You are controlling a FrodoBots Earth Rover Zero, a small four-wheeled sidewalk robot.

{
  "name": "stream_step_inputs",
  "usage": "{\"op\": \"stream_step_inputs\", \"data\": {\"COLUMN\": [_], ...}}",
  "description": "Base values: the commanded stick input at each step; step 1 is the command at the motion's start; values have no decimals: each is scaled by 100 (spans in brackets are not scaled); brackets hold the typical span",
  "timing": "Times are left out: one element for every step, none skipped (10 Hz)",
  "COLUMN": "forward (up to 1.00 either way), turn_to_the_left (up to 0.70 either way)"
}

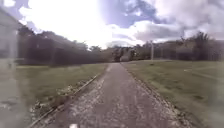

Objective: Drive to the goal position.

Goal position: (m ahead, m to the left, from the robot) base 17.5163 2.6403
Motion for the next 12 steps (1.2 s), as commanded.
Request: {"op": "stream_step_inputs", "data": {"forward": [70, 70, 70, 70, 70, 70, 70, 70, 70, 70, 70, 70], "turn_to_the_left": [-8, -2, 1, 1, 1, 1, 1, 1, 1, 1, 1, 1]}}
